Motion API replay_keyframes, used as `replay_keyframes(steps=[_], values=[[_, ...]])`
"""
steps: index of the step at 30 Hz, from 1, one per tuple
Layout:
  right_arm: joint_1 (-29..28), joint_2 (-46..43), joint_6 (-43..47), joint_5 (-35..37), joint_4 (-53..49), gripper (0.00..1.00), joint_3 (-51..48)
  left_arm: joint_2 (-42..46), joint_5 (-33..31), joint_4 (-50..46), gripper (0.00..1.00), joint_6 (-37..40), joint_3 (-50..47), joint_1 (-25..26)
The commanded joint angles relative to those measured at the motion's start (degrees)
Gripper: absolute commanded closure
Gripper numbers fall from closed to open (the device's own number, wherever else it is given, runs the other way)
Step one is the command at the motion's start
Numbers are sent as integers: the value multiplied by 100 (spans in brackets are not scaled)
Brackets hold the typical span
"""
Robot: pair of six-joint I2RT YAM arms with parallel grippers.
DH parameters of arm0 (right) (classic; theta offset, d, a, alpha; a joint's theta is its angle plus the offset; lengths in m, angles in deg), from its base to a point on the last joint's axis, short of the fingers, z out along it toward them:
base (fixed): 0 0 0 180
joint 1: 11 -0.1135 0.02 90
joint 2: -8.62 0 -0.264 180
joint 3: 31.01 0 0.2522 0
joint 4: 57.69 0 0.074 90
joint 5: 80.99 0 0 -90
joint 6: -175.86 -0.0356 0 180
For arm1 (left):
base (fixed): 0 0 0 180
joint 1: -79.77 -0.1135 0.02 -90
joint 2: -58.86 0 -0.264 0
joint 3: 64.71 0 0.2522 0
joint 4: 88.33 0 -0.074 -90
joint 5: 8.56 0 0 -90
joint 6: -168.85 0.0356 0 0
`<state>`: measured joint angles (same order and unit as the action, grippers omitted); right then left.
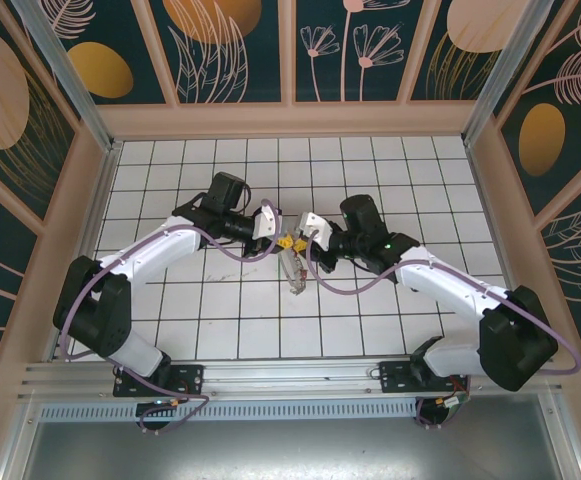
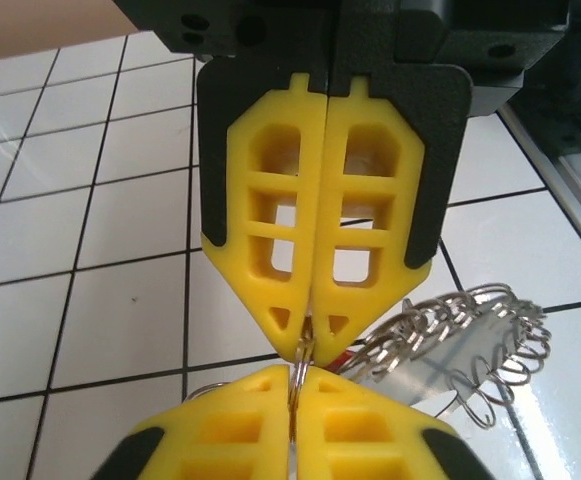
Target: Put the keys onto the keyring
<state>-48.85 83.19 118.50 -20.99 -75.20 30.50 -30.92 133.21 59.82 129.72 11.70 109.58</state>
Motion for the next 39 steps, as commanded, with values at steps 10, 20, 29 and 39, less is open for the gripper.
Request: replay_keyframes(steps=[10, 20, 29, 39], values=[[72, -49, -28, 90, 398, 89, -246, 399, 612, 1845, 100, -1240, -798, 68], [341, -267, -225, -487, 978, 87, -664, 516, 1400, 2770, 100, -1750, -1069, 61], [467, -365, -399, -740, 1474, 84, -915, 496, 1649, 3118, 100, -2001, -1106, 69], [496, -573, -518, -788, 1790, 84, -1037, 443, 1537, 2897, 100, -1878, -1084, 68]])
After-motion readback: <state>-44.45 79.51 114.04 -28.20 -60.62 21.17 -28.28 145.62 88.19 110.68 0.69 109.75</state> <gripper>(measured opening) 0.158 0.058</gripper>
